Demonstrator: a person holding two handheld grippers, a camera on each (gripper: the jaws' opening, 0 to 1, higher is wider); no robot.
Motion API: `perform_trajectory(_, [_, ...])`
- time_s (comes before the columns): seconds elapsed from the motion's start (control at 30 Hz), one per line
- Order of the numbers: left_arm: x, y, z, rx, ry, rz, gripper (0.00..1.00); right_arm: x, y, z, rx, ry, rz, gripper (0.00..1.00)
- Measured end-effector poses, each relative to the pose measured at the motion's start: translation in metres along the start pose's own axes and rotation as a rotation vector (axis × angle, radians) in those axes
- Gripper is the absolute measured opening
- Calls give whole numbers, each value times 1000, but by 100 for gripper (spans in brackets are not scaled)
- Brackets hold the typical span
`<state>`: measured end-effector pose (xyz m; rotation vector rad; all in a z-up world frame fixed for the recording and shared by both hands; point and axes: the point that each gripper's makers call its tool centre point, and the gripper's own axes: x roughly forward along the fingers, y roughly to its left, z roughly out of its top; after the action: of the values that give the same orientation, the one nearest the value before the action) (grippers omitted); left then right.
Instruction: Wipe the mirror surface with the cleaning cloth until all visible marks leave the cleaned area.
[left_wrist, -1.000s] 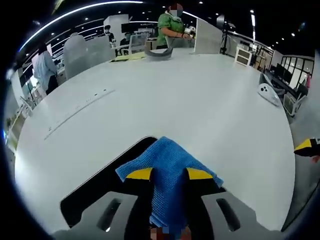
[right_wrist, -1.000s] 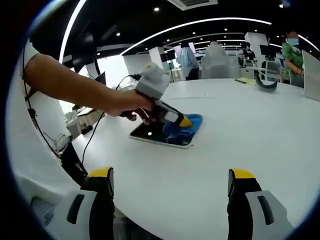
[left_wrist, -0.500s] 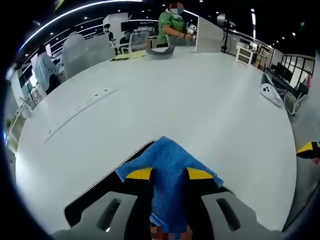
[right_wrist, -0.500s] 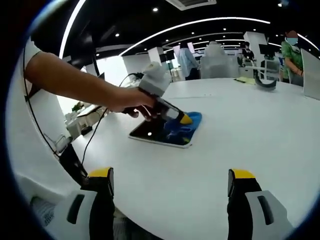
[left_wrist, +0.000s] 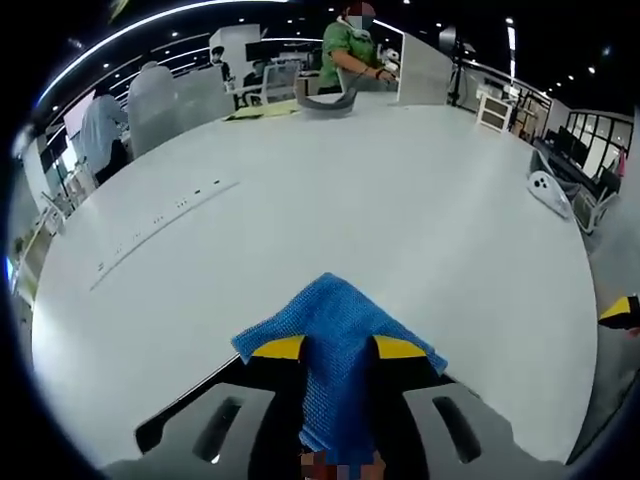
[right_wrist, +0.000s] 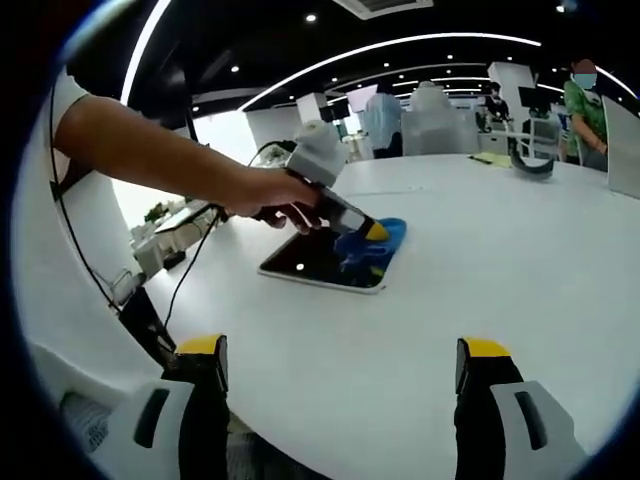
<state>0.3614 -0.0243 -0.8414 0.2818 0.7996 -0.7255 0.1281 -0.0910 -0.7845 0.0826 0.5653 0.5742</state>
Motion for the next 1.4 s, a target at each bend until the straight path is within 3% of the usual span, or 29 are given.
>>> perform_trajectory(1.4, [3, 16, 4, 22, 2, -30, 24, 2, 0, 3, -14, 13, 0, 95])
